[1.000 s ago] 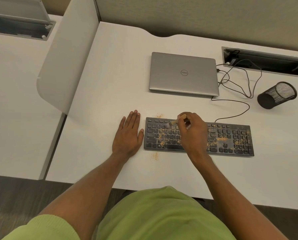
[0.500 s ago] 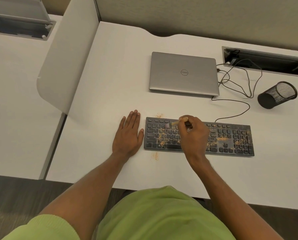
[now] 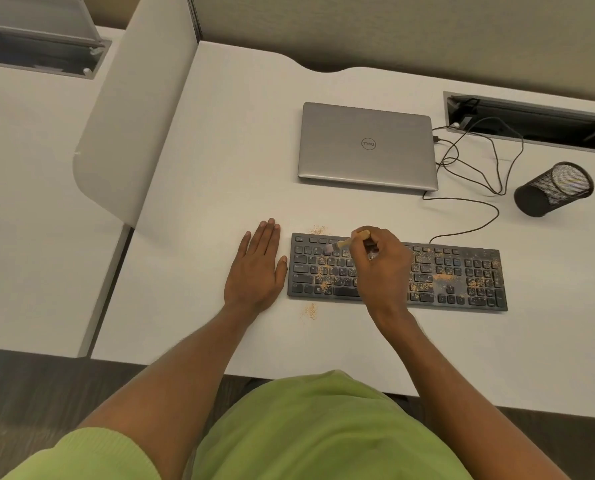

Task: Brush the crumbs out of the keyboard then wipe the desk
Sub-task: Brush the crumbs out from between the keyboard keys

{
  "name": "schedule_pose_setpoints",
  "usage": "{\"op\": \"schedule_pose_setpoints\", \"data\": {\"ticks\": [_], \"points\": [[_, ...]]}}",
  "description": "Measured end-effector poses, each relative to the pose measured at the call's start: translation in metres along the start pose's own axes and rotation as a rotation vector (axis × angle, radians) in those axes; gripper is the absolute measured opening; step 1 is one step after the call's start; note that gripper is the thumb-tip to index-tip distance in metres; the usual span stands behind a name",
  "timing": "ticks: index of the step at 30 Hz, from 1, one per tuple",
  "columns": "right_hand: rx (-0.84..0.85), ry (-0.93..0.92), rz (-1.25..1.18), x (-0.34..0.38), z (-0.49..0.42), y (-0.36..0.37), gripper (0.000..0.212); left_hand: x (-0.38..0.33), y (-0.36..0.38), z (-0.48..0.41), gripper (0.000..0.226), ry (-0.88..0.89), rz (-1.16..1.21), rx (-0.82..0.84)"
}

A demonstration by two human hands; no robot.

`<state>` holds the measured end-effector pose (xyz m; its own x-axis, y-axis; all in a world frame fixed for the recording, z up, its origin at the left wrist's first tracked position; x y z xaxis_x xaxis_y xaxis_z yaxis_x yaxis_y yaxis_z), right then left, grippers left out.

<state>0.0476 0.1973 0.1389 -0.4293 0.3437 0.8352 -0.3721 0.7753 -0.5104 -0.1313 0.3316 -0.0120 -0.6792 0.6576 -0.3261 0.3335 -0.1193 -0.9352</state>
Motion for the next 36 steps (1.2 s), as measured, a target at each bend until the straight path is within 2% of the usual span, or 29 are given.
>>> {"op": "schedule_pose_setpoints", "data": {"ticks": [9, 16, 20, 24, 27, 31, 36], "points": [[0.103, -0.012, 0.086, -0.005, 0.006, 0.017, 0.015, 0.000, -0.001, 0.000, 0.069, -0.003, 0.001, -0.006], [0.042, -0.012, 0.014, 0.002, 0.004, 0.007, 0.014, 0.001, 0.000, 0.000, 0.069, -0.005, 0.002, -0.003], [0.085, -0.039, 0.093, -0.001, 0.008, 0.014, 0.014, 0.000, 0.000, 0.000, 0.070, -0.003, 0.007, -0.006], [0.100, -0.031, 0.071, -0.002, 0.007, 0.011, 0.014, 0.001, 0.001, 0.000, 0.070, -0.003, 0.004, -0.002], [0.095, -0.119, 0.055, 0.008, 0.003, 0.009, 0.011, 0.001, 0.001, -0.001, 0.070, -0.006, 0.008, -0.004], [0.188, -0.309, 0.153, 0.018, 0.004, 0.026, 0.009, 0.001, 0.000, -0.001, 0.069, 0.000, 0.013, -0.014], [0.254, -0.367, 0.190, 0.020, 0.008, 0.039, 0.012, 0.000, 0.000, -0.002, 0.070, 0.000, 0.022, -0.014]]}}
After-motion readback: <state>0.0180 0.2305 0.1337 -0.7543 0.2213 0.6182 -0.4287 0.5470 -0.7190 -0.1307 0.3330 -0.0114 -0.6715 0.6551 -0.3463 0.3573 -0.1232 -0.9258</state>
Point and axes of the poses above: each hand's wrist, its own z-axis away from the middle knuckle, its own y-axis out of the palm, x = y × z, the point moved 10 cm from there along -z, towards the middle knuckle, and after that the axes turned 10 degrees about -x, right-handed, at the moved point
